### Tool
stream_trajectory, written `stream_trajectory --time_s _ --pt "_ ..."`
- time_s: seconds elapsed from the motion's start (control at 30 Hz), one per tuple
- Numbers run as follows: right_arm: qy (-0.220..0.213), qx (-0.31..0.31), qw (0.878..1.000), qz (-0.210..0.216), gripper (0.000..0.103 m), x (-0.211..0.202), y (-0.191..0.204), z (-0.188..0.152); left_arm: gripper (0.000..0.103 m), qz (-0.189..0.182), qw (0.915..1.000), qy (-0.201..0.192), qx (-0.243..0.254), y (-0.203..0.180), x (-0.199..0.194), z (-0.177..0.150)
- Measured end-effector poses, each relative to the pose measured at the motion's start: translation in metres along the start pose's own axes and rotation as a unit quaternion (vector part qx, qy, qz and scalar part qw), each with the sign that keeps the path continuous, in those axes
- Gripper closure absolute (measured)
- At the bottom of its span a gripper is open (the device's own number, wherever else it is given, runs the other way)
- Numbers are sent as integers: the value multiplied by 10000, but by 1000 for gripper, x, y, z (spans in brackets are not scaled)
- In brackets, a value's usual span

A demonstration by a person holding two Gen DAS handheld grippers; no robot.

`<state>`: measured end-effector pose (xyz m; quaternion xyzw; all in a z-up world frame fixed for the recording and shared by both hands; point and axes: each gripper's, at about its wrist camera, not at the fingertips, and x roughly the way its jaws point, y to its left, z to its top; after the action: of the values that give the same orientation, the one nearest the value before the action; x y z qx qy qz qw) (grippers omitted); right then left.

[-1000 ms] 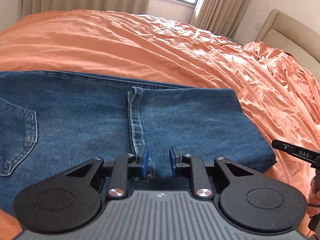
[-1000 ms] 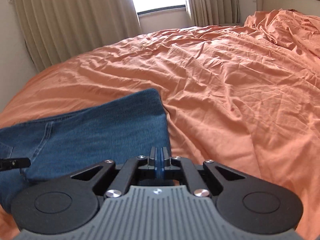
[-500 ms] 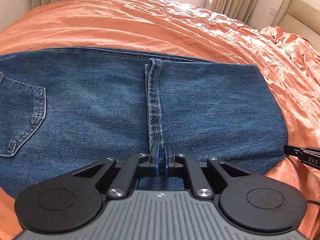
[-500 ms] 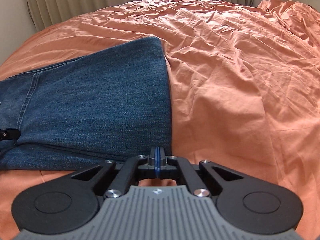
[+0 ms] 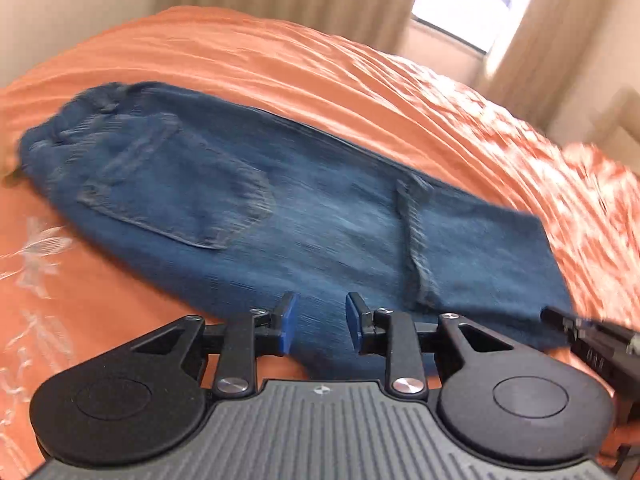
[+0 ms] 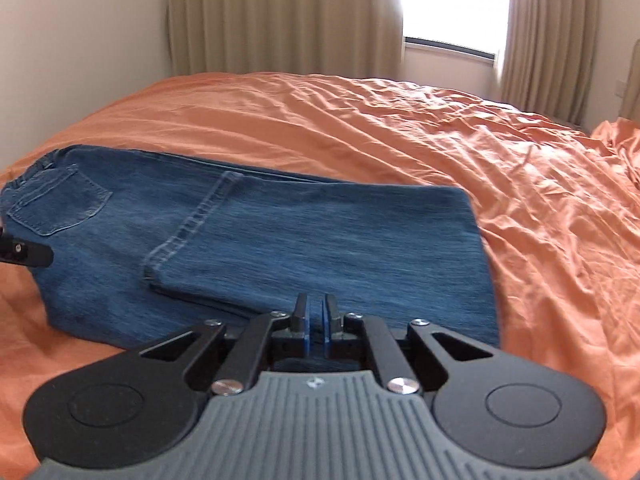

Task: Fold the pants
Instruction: 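Grasp the jeans waistband with the left tool and lift it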

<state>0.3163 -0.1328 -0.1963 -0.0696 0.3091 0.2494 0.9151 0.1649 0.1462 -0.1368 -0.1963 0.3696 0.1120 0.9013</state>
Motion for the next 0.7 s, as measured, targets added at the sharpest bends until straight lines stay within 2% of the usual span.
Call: stream_trajectory --time_s 0.03,0.1,0.13,0.23,0.33,0.43,0.57,0.63,0.7 --pt "-52 -93 9999 29 99 0 8 2 65 78 9997 -128 -201 11 -5 3" --pt "-78 -144 9998 68 85 2 18 6 61 156 9978 -342 -554 31 -14 9" --pt "-25 -126 9999 61 84 4 22 8 60 151 9957 -463 -789 44 -19 12" --pt "126 -177 9998 22 83 13 35 13 52 75 9874 -692 -1424 79 -28 17" --pt "102 -291 9995 9 82 19 46 17 39 50 9784 -841 -1889 111 -31 21" --pt "51 -210 9998 10 82 25 54 24 36 -40 9683 -889 -2334 142 -32 24" --pt "-134 -172 9998 -44 83 36 68 35 35 -123 9494 -1031 -2965 187 -33 24" --pt "-189 -88 9997 -85 83 46 72 38 35 -201 9429 -1067 -3149 205 -31 23" --pt "-192 -17 9997 -134 91 54 73 38 35 -194 9370 -1143 -3297 221 -26 21"
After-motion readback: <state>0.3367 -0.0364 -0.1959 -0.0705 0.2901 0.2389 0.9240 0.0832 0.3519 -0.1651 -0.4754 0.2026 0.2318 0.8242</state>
